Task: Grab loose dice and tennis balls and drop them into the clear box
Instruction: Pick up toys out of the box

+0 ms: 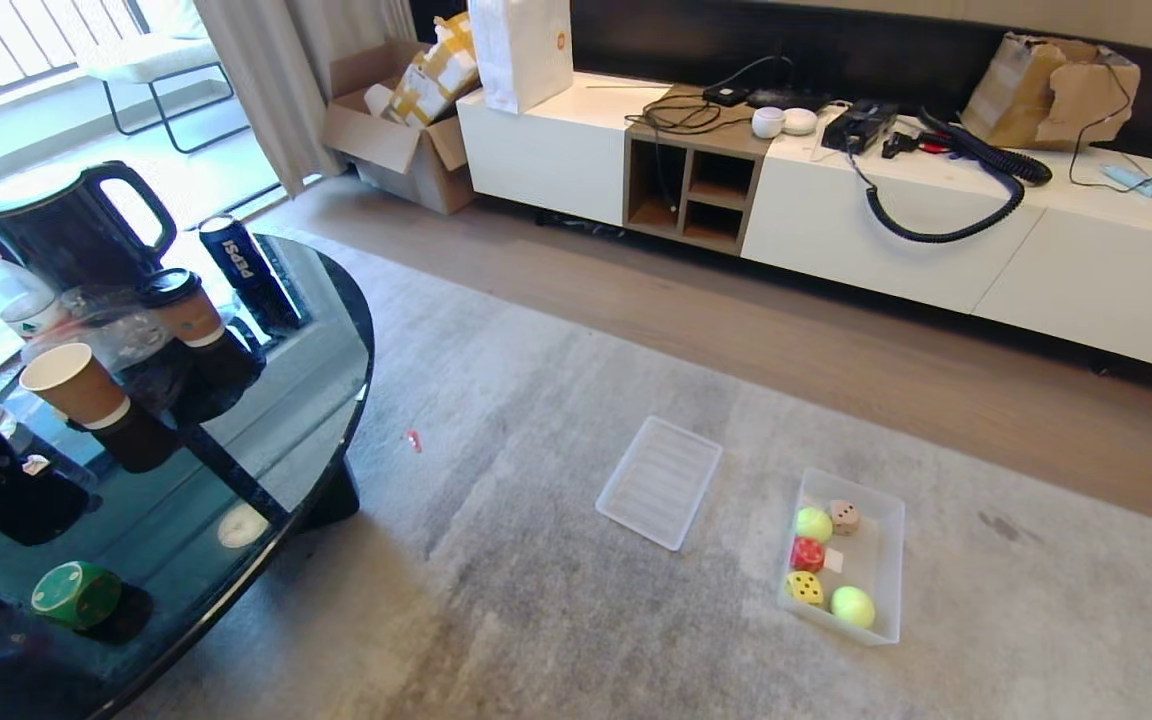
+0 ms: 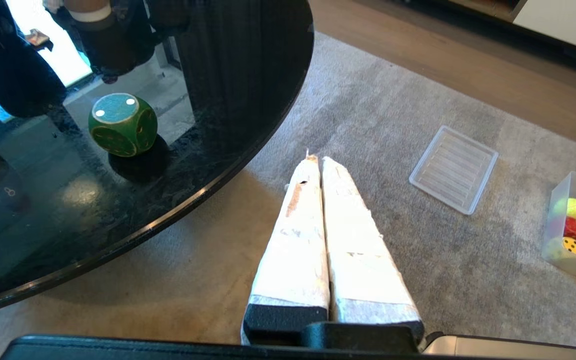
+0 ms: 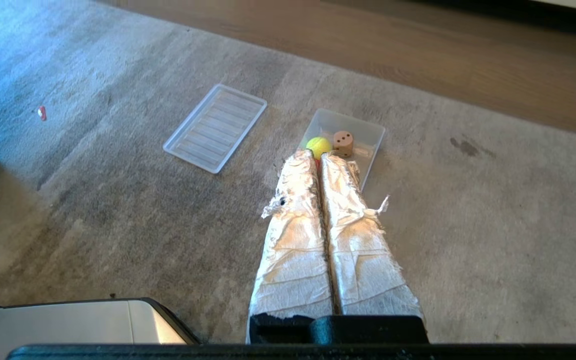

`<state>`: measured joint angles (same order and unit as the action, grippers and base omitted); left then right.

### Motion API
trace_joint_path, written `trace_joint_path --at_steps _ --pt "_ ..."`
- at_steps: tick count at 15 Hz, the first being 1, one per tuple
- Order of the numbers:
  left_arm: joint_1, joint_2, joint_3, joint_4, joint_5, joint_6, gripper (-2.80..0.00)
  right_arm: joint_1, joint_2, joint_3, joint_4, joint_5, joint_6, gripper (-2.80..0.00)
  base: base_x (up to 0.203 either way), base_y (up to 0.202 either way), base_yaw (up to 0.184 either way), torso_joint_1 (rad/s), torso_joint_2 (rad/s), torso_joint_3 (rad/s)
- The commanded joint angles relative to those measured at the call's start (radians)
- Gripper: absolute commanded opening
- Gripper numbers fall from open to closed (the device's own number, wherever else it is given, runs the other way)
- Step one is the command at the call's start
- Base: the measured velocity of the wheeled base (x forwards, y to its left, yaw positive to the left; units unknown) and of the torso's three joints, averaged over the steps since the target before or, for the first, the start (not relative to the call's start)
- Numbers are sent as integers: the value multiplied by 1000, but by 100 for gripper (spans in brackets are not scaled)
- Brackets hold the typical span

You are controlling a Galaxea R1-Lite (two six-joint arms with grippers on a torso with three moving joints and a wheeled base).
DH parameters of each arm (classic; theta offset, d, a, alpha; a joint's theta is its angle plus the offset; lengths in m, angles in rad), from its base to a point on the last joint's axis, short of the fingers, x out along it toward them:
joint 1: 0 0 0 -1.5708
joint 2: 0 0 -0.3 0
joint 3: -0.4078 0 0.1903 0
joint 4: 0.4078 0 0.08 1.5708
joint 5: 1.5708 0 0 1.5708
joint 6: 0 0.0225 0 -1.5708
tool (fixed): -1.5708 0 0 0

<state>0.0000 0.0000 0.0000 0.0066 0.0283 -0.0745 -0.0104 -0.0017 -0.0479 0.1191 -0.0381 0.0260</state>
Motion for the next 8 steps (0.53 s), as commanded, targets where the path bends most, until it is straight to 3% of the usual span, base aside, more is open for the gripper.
trace_joint_path --at_steps 1,8 --pt "0 0 0 0 1 -1 -280 0 2 0 1 0 0 -280 0 0 0 6 1 204" --pt "0 0 0 1 2 -2 -280 1 2 -1 1 0 0 -280 0 0 0 3 2 199"
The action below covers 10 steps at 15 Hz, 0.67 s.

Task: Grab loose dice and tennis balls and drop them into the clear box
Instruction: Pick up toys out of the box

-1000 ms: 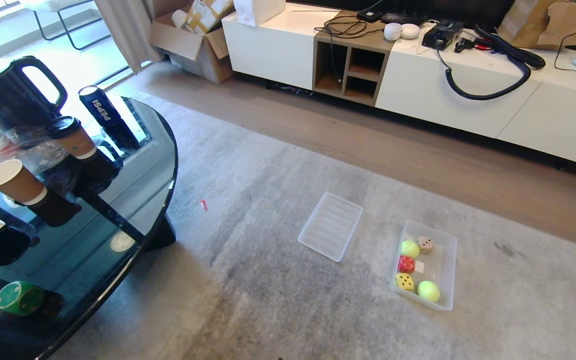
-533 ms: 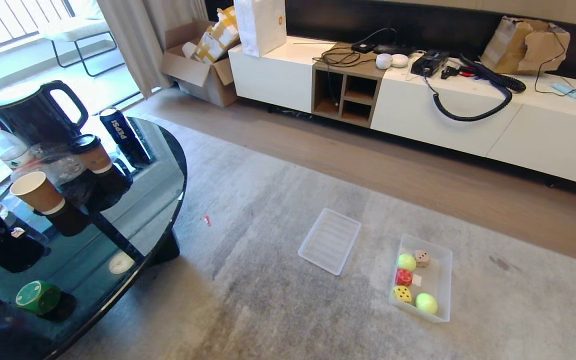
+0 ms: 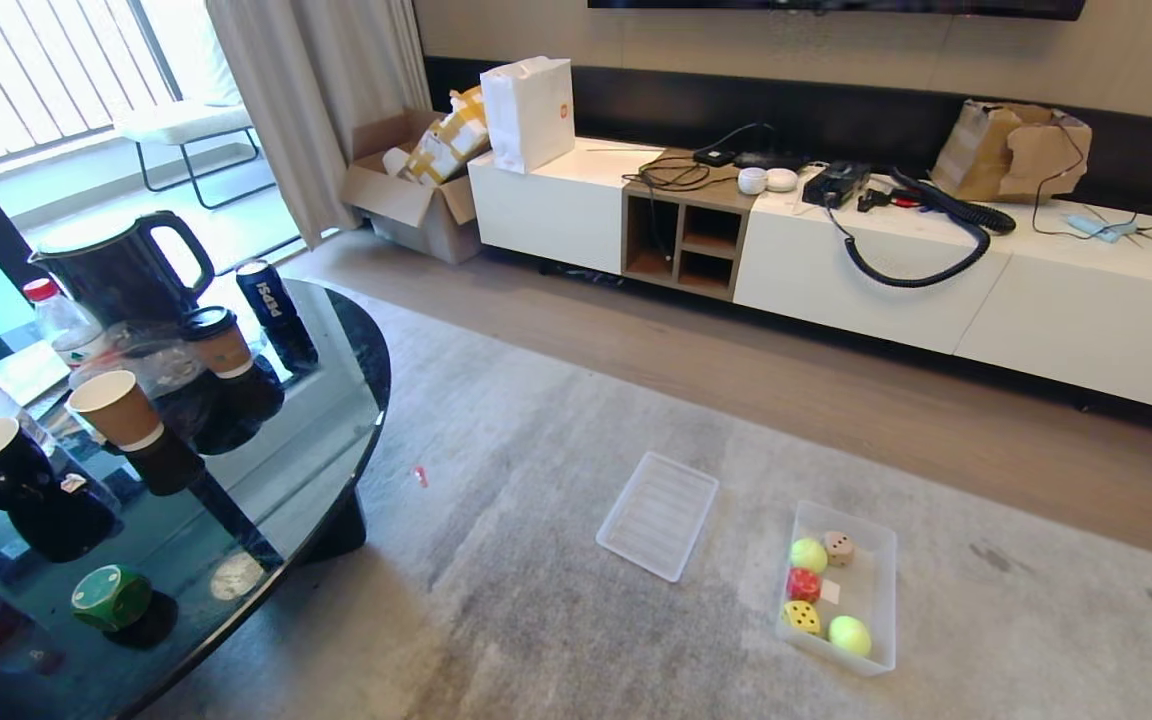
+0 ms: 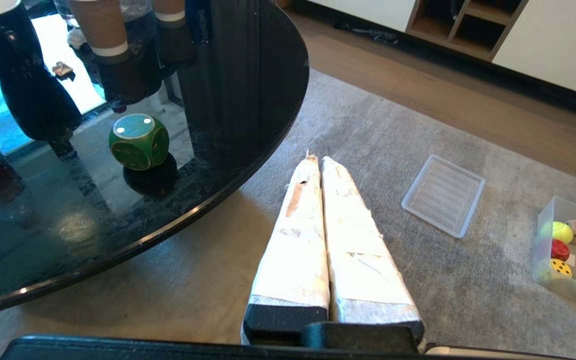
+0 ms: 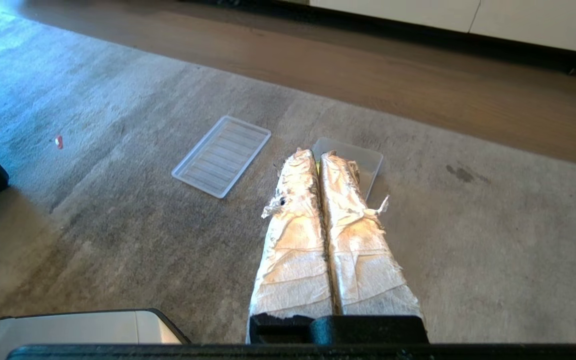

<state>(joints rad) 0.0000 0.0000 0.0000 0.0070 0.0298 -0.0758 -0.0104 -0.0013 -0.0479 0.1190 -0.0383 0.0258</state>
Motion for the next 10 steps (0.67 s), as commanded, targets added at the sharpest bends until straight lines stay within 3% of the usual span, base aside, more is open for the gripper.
trace_joint_path --at_steps 1,4,10 --pt "0 0 0 1 1 -1 -280 0 1 0 1 0 0 -280 0 0 0 2 -2 203" --pt "0 0 0 -1 0 -1 -280 0 1 0 1 0 0 -280 0 0 0 3 2 169" --pt "0 1 0 1 3 7 -280 0 1 0 1 0 0 -280 0 0 0 2 3 21"
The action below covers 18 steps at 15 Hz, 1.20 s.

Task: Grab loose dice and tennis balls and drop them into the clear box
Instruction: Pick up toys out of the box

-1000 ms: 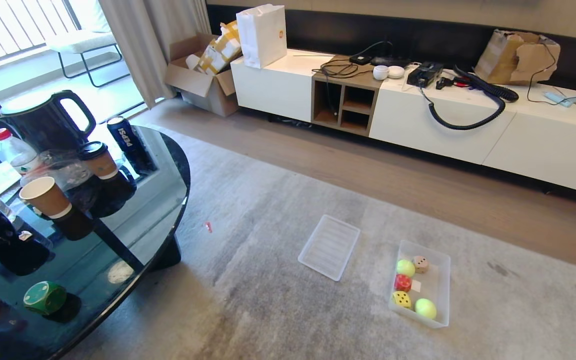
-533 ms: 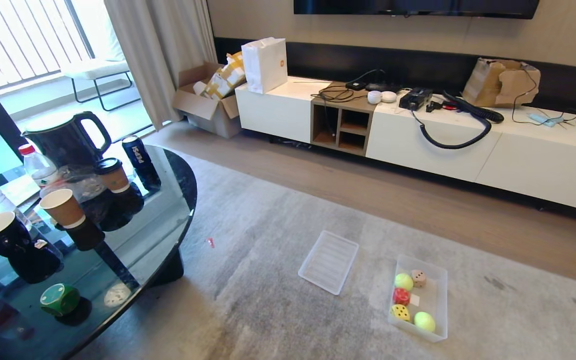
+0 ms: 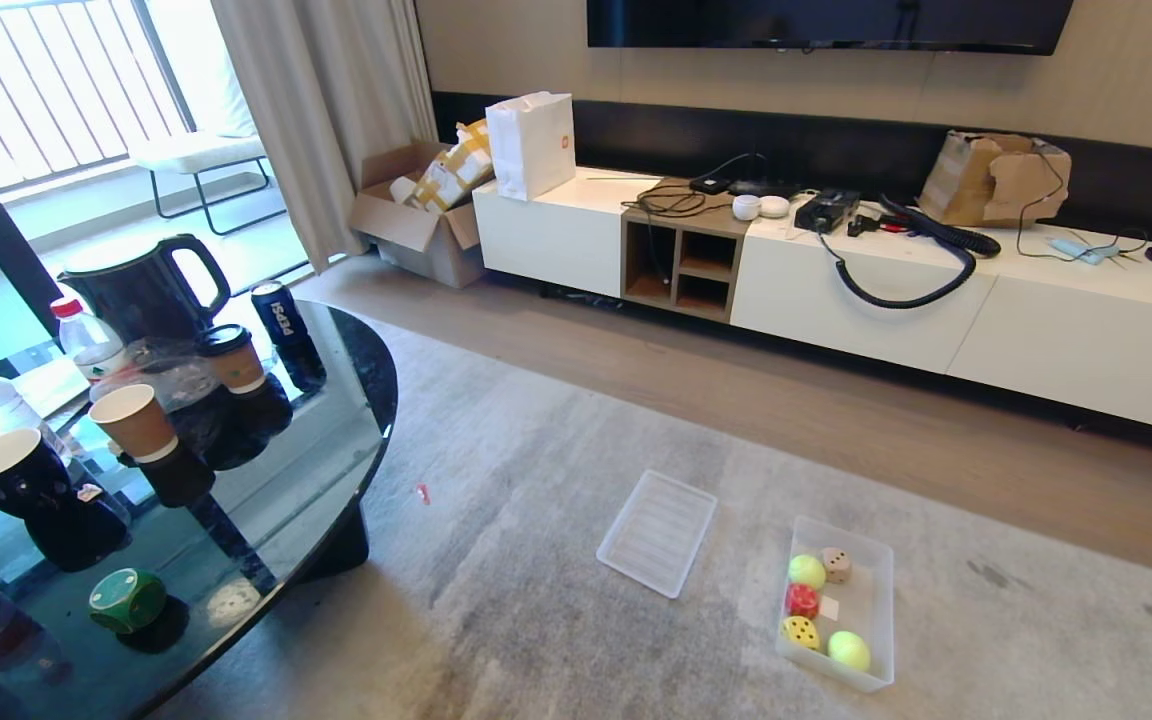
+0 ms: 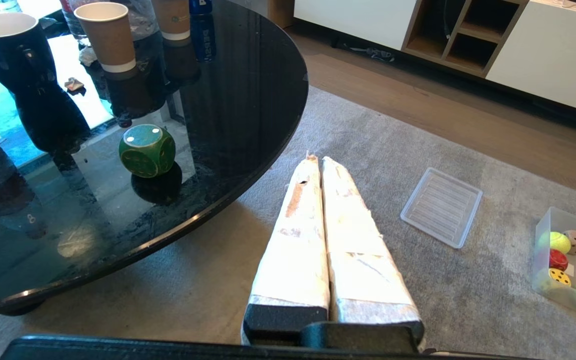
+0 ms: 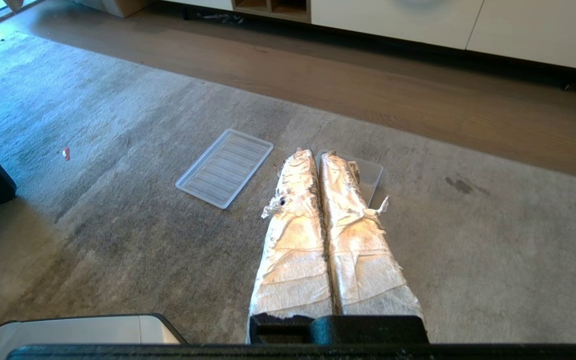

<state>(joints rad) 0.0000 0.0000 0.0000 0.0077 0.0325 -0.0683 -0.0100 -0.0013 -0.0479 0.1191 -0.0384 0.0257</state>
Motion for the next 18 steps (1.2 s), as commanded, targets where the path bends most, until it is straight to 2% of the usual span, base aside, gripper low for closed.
trace_joint_path --at_steps 1,14,18 --pt "0 0 0 0 0 1 -280 1 1 -1 1 1 0 -280 0 0 0 0 0 0" --pt "0 0 0 0 1 1 -280 1 1 -1 2 11 -3 -280 0 0 0 0 0 0" --pt "0 0 0 0 1 1 -280 1 1 -1 2 12 -4 -280 2 -6 121 2 3 5"
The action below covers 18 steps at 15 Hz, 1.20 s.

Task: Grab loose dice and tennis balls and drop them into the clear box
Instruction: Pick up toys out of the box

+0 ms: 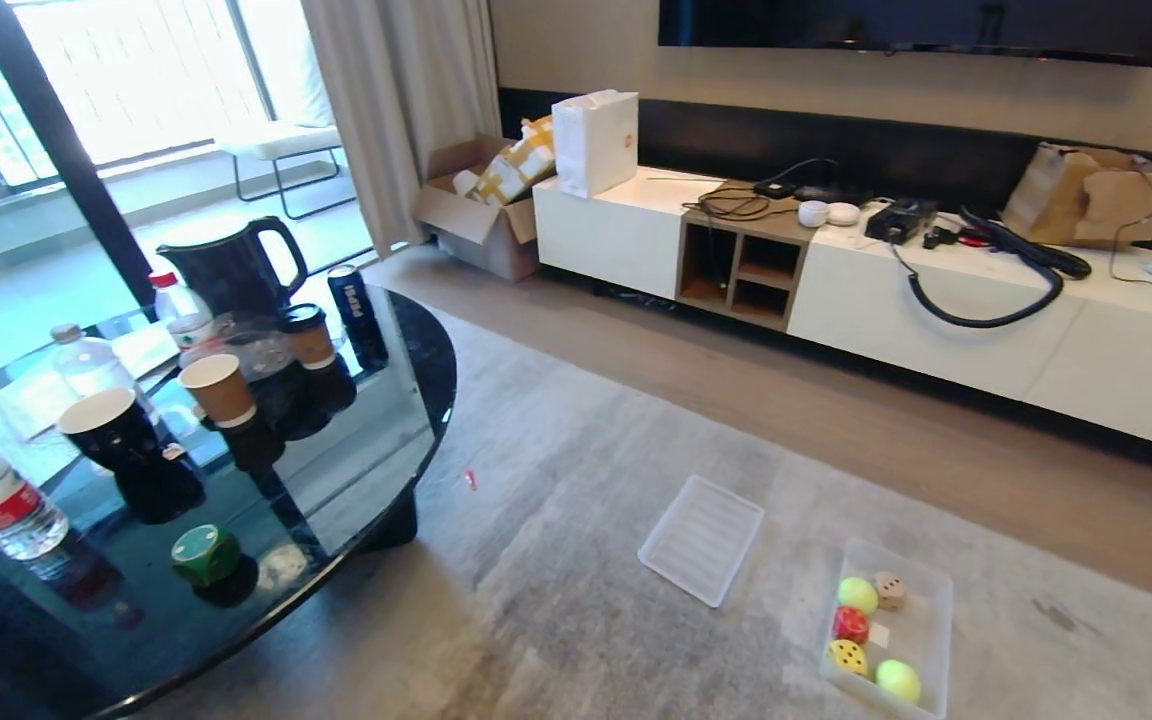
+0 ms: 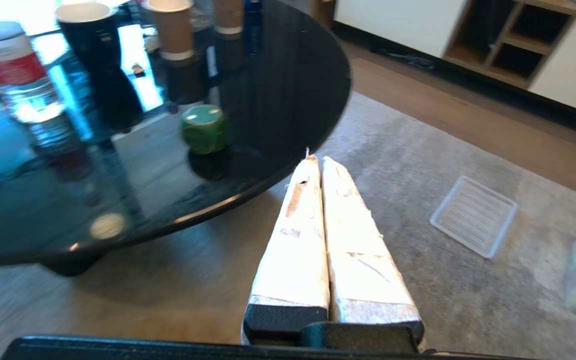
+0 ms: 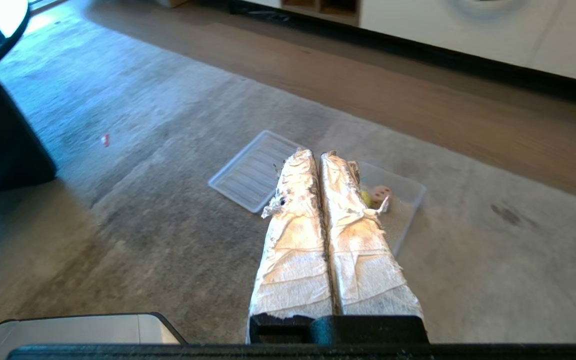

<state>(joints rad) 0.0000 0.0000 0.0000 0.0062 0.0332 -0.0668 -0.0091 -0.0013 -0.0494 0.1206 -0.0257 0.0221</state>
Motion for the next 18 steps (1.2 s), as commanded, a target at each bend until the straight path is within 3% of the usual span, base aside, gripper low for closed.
trace_joint_path --at_steps 1,18 --pt "0 0 0 1 1 -1 -280 0 1 0 1 0 0 -280 0 -8 165 2 -2 2" --pt "0 0 0 1 1 -2 -280 0 1 0 1 0 1 -280 0 -9 164 3 2 2"
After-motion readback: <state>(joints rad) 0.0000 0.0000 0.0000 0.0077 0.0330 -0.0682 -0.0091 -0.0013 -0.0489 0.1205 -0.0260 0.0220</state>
